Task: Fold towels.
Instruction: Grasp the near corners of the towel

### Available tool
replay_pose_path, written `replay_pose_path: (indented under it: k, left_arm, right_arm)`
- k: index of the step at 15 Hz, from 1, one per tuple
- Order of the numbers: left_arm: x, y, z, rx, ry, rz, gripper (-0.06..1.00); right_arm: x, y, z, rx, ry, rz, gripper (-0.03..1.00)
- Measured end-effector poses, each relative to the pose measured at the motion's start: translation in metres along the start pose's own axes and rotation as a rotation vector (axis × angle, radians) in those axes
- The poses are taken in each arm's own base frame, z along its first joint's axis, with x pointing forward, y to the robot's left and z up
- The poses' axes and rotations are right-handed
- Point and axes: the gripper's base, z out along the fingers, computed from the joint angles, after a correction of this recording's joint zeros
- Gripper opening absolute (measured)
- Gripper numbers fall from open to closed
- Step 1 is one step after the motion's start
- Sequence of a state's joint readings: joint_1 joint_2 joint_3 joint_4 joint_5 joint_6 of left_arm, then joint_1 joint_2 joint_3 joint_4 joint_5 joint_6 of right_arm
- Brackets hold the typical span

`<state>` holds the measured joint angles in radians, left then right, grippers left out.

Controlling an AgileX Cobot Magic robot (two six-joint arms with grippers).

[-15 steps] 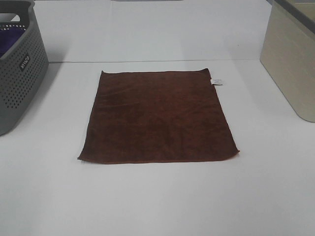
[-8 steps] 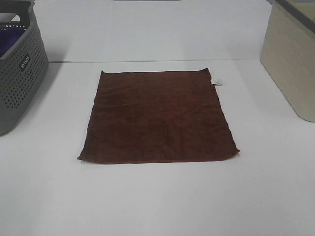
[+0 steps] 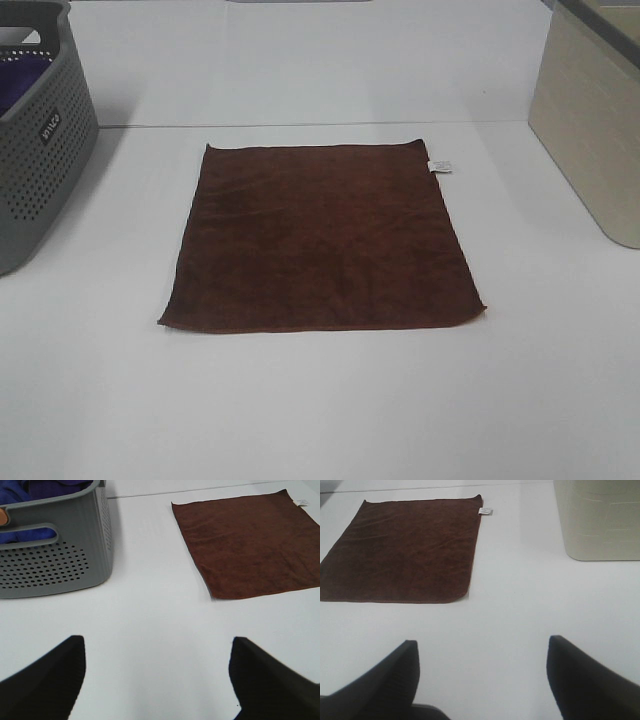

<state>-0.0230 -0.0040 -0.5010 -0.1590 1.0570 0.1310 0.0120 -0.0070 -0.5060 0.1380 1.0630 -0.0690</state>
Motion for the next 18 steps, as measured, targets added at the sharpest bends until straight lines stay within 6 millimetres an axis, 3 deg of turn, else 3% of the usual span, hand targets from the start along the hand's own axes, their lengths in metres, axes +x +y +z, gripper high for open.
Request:
replay_pose_path:
  k: [3, 7, 11, 13, 18]
  left_arm:
    - [-0.018, 0.004, -0.004, -0.043, -0.172, 0.015, 0.75]
    - [-0.045, 0.008, 0.023, -0.036, -0.178, -0.026, 0.75]
    - [-0.063, 0.01, 0.07, 0.03, -0.045, -0.162, 0.75]
    - [-0.067, 0.014, 0.109, 0.042, 0.063, -0.256, 0.75]
    - [-0.049, 0.022, 0.199, 0.025, 0.338, -0.563, 0.75]
  right_arm:
    - [-0.001, 0.0, 0.001, -0.005, 0.007, 0.003, 0.68]
    - [-0.031, -0.005, 0.024, 0.016, 0.022, 0.018, 0.68]
    - [-0.064, -0.012, 0.068, 0.029, 0.056, 0.052, 0.67]
    - [-0.075, -0.015, 0.101, 0.014, 0.139, 0.103, 0.66]
    - [-0.098, -0.017, 0.172, -0.038, 0.4, 0.233, 0.66]
